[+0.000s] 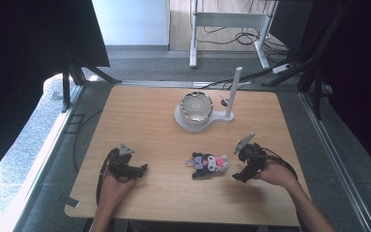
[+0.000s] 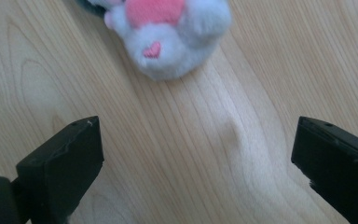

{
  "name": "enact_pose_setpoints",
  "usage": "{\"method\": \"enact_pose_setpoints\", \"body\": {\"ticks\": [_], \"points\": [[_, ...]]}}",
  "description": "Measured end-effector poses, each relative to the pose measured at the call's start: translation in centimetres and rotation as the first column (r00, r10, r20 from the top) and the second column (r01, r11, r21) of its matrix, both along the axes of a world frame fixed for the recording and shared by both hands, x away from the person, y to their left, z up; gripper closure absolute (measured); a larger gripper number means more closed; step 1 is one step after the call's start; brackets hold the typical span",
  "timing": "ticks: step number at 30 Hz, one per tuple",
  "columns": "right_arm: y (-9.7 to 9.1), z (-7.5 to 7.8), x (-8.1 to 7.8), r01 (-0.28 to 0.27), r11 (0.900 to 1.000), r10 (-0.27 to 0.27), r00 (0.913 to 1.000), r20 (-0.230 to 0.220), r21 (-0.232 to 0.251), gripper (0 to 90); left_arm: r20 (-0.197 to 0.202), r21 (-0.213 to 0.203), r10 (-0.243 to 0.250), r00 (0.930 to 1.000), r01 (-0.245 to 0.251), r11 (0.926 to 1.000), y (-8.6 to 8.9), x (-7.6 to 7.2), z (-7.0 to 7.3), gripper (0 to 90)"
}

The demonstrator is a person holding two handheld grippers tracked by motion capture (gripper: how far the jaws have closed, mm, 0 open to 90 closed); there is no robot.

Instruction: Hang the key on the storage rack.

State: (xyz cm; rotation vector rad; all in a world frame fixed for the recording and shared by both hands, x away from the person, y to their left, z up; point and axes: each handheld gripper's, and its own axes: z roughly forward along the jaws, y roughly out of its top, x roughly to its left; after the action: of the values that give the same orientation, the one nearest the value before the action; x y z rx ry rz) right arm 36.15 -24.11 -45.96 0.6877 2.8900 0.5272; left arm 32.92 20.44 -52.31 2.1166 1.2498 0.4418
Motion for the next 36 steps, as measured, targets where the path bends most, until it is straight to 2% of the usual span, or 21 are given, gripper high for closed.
{"method": "enact_pose_setpoints", "body": {"ticks": [14,17,21,26,27,31,35,36], "points": [[3.2,-0.1,1.1,-0.083,0.9953,0.083,0.9965,-0.012,-0.049,1.5,0.0,0.0,0.0,1.0,0.0,1.0,0.0,0.0,0.0,3.1],[4.4,-0.1,1.5,-0.121,0.9907,0.12,0.9927,-0.013,-0.063,3.7,0.0,0.0,0.0,1.0,0.0,1.0,0.0,0.0,0.0,3.0],[5.1,-0.1,1.6,-0.141,0.9875,0.14,0.99,-0.015,-0.07,5.2,0.0,0.0,0.0,1.0,0.0,1.0,0.0,0.0,0.0,3.0],[6.9,-0.2,2.0,-0.198,0.9752,0.197,0.9801,-0.028,-0.098,13.3,0.0,0.0,0.0,1.0,0.0,1.0,0.0,0.0,0.0,3.1],[7.2,-0.3,2.2,-0.22,0.9697,0.218,0.9754,-0.031,-0.106,13.2,0.0,0.0,0.0,1.0,0.0,1.0,0.0,0.0,0.0,3.0],[7.9,-0.6,2.4,-0.24,0.9624,0.236,0.9708,-0.041,-0.128,13.4,0.0,0.0,0.0,1.0,0.0,1.0,0.0,0.0,0.0,3.0],[9.1,-1.1,2.7,-0.287,0.9434,0.28,0.9577,-0.067,-0.166,17.4,0.0,0.0,0.0,1.0,0.0,1.0,0.0,0.0,0.0,3.1],[9.1,-1.1,2.7,-0.287,0.9434,0.28,0.9577,-0.067,-0.166,17.4,0.0,0.0,0.0,1.0,0.0,1.0,0.0,0.0,0.0,3.1]]}}
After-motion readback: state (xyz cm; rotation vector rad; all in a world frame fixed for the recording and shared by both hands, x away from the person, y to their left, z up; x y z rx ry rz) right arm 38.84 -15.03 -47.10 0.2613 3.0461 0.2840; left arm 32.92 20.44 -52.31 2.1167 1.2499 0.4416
